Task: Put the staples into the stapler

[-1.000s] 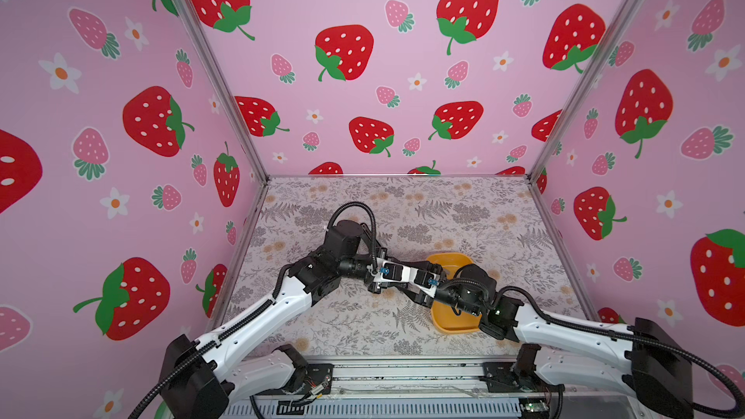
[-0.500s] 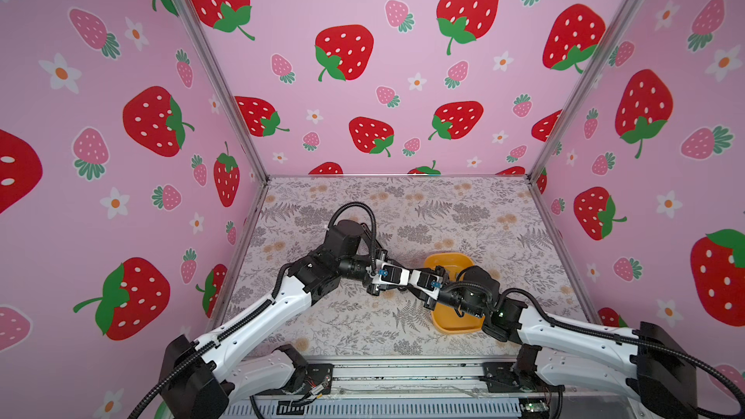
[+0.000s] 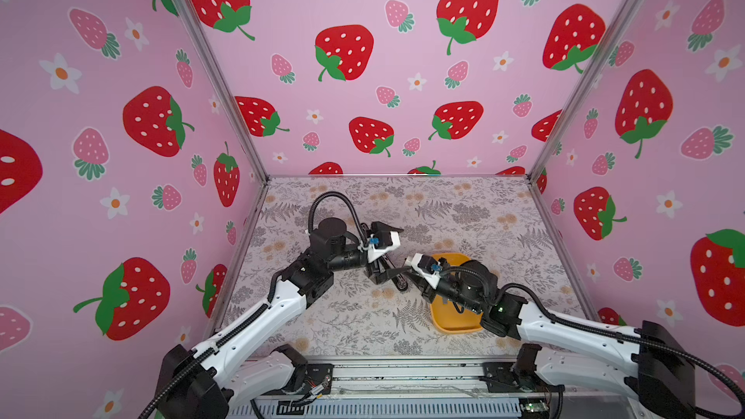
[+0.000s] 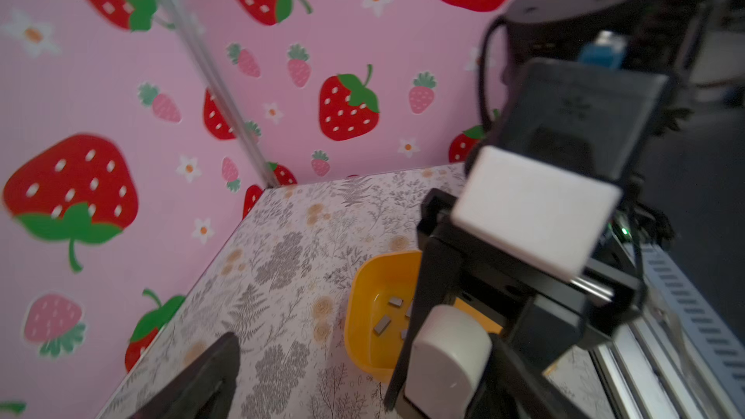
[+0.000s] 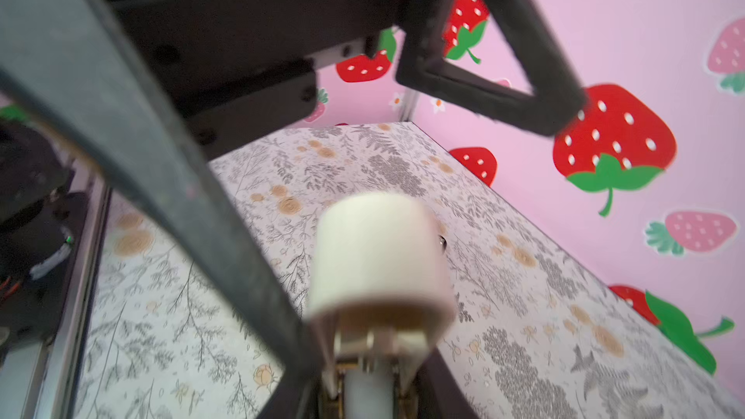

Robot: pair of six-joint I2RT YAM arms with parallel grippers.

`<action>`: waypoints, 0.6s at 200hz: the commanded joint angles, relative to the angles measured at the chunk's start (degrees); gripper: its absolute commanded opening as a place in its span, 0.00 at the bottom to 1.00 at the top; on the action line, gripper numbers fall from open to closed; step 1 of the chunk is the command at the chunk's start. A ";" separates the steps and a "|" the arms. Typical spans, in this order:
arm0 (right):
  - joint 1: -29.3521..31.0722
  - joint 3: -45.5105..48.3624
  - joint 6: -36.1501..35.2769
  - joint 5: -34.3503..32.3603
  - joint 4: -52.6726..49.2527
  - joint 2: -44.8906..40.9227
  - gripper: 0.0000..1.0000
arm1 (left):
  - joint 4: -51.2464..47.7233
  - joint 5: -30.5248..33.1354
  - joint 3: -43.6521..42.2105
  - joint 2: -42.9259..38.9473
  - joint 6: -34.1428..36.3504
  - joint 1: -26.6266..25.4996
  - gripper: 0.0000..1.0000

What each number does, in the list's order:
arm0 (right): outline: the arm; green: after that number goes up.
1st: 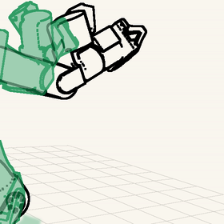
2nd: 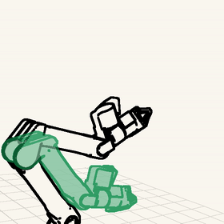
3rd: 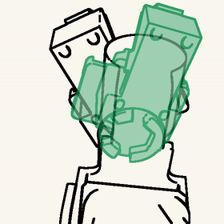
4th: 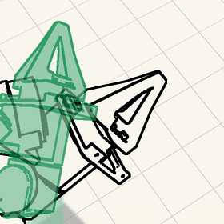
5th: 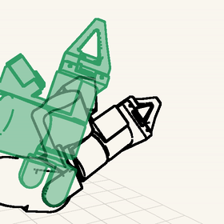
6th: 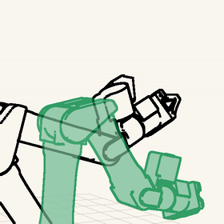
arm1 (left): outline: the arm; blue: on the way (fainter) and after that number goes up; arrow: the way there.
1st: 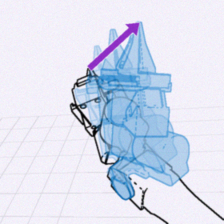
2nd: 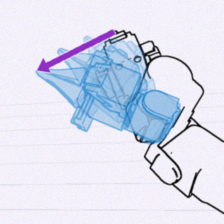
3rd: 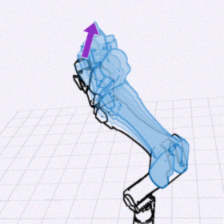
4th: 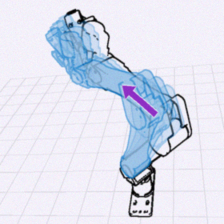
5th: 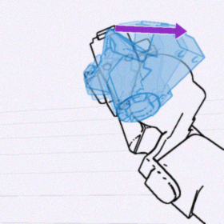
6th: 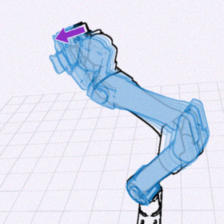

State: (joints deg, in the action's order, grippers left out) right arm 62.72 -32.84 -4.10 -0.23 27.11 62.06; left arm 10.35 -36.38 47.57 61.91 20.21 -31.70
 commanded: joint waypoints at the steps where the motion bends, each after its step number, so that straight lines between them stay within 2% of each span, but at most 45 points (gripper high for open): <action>1: 1.24 -5.08 10.94 -3.51 -8.89 2.29 0.09 | 8.92 32.39 3.41 -2.86 -27.56 3.05 0.99; 11: 1.67 -6.52 14.12 -5.09 -11.49 3.51 0.09 | 0.52 43.01 5.18 -4.39 -37.94 3.36 0.99; 18: 2.28 -7.40 16.29 -6.20 -13.12 4.48 0.09 | -6.23 48.10 6.07 -5.42 -45.63 3.89 0.99; 25: 3.12 -8.07 17.98 -7.06 -13.97 5.49 0.09 | -12.69 50.49 6.14 -6.25 -52.60 4.79 0.99; 34: 4.60 -8.50 19.44 -7.89 -13.94 7.01 0.09 | -17.67 51.16 4.67 -7.29 -57.46 5.52 0.99; 46: 6.98 -9.52 20.51 -8.99 -14.08 9.64 0.09 | -21.16 52.49 0.59 -9.16 -59.56 5.99 0.99; 66: 11.33 -12.79 22.58 -13.68 -16.53 15.74 0.08 | -23.46 61.81 -9.93 -15.74 -65.90 6.47 0.99; 76: 13.20 -14.83 23.35 -16.01 -18.27 18.69 0.08 | -20.52 64.20 -16.31 -19.83 -67.22 7.08 0.99; 95: 16.08 -19.41 25.12 -19.81 -21.57 25.48 0.08 | -11.09 66.34 -26.90 -25.92 -65.65 8.21 0.99; 105: 16.53 -20.84 25.49 -19.11 -21.87 28.04 0.08 | -8.65 67.51 -29.55 -27.12 -66.48 9.48 0.99; 120: 16.50 -22.42 26.50 -17.61 -21.75 31.39 0.08 | -7.57 65.50 -30.33 -26.83 -66.68 12.42 0.99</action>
State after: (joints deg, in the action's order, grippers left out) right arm 78.50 -51.70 18.55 -15.79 8.01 89.36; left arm -4.03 23.90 18.26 36.12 -41.87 -22.72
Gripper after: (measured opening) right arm 0.303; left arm 0.989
